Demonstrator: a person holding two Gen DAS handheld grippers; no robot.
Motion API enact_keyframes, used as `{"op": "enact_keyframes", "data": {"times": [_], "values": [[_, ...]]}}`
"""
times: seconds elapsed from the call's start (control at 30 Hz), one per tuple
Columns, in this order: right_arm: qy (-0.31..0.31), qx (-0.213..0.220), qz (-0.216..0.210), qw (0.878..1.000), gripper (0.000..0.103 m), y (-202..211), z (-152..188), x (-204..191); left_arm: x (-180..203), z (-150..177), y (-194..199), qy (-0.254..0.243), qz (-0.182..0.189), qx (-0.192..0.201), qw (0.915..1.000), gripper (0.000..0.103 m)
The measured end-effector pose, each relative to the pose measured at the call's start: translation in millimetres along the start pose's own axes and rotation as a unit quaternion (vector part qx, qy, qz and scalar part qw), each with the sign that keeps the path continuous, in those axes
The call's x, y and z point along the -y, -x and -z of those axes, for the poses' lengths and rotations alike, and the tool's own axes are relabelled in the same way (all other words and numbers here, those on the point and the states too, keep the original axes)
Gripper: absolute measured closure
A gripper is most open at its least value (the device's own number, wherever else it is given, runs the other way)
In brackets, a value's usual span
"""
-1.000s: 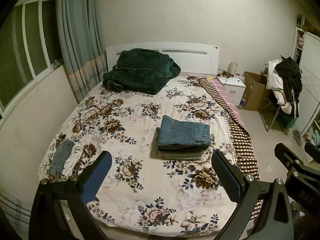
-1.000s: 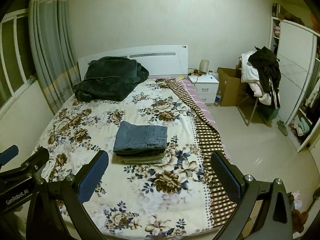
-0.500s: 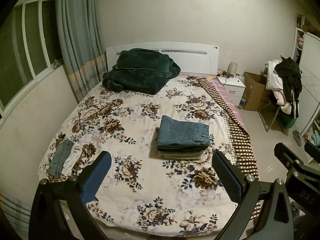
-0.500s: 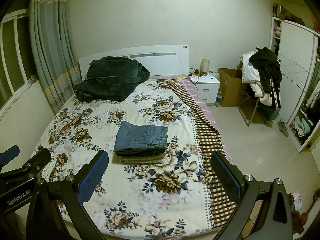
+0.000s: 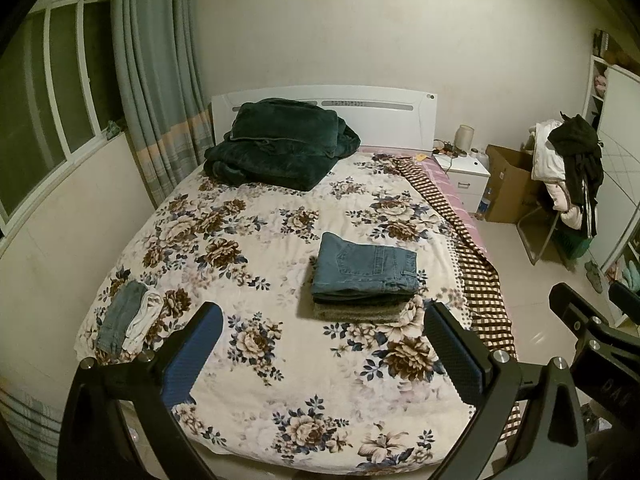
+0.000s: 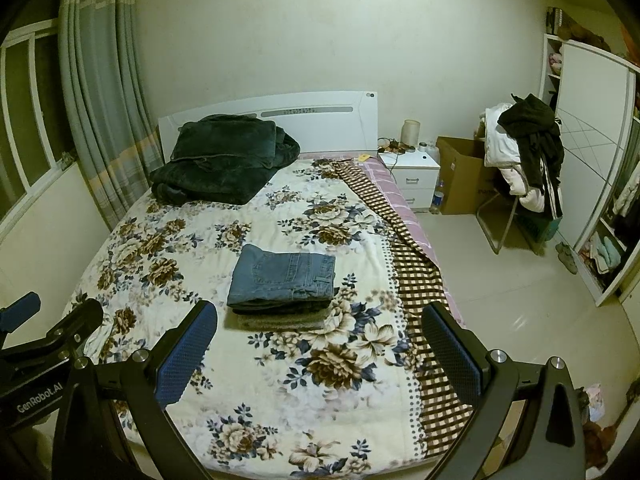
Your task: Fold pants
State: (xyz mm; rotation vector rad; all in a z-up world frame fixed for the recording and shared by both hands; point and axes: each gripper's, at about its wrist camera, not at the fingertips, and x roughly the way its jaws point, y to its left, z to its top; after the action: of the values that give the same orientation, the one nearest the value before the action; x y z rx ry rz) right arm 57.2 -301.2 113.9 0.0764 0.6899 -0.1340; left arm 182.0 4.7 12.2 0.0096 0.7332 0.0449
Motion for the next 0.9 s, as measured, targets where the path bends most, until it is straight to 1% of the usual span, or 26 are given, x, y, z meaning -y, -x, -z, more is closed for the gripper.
{"op": "enact_keyframes", "data": {"times": [0.2,0.67,0.9], "values": [[0.0,-0.001,0.0,1.0,0.0,0.0,-0.8,0.3,1.7,-7.6,0.3,-0.001,0.004,-0.001,1.0,0.0],[0.001,0.001,-0.001,1.0,0.0,-1.1,-2.2,0.9,0.4,-4.4,-0.1,-0.002,0.003,0.0,1.0,0.0],[0.007,-0.002,-0.006,1.0,0.0,-2.7,-8.1,0.4,-0.5,-15.2,0.6,-0.002,-0.002,0.001,1.0,0.0]]}}
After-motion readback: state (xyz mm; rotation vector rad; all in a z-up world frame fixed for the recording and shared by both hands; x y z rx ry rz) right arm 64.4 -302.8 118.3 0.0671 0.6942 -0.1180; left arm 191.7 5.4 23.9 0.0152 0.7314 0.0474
